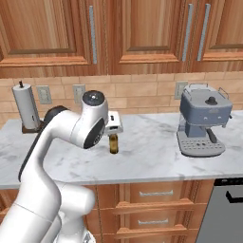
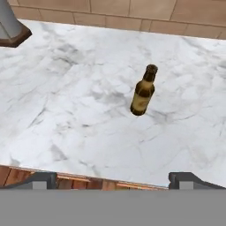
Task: Place the drinks on the dining counter in a tight cluster.
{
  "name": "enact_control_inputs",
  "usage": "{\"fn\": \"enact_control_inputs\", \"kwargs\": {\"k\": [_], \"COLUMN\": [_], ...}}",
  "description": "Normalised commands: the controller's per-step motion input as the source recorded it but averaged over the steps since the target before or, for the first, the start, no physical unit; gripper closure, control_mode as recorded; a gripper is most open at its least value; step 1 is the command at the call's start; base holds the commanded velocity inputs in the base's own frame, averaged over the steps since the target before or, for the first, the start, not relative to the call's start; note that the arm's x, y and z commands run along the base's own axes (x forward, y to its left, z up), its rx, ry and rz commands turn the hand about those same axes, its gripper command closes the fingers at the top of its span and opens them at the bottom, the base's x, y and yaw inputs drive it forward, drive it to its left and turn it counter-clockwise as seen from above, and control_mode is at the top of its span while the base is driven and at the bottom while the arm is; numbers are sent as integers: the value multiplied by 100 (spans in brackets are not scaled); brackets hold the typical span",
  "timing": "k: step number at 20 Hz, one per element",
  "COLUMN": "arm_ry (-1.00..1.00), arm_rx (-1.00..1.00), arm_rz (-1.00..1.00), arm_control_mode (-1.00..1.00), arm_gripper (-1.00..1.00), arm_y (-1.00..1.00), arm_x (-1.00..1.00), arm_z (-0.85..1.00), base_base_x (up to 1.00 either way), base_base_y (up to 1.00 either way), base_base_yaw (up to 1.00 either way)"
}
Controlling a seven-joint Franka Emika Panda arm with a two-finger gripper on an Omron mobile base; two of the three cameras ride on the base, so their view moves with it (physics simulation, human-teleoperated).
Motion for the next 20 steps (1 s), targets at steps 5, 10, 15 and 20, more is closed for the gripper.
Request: {"fn": "enact_control_inputs", "kwargs": {"k": [5, 10, 15, 20], "arm_ry": [-8, 3, 10, 8], "arm_rx": [3, 1, 0, 1], "arm_rz": [4, 16, 22, 26], "arm_control_mode": [-100, -100, -100, -100], "arm_gripper": [-100, -100, -100, -100], "arm_y": [-15, -28, -24, -17], "arm_x": [40, 22, 22, 17], "arm_z": [0, 13, 9, 4], "base_base_x": [0, 0, 0, 0], "base_base_y": [0, 0, 0, 0], "base_base_yaw": [0, 0, 0, 0]}}
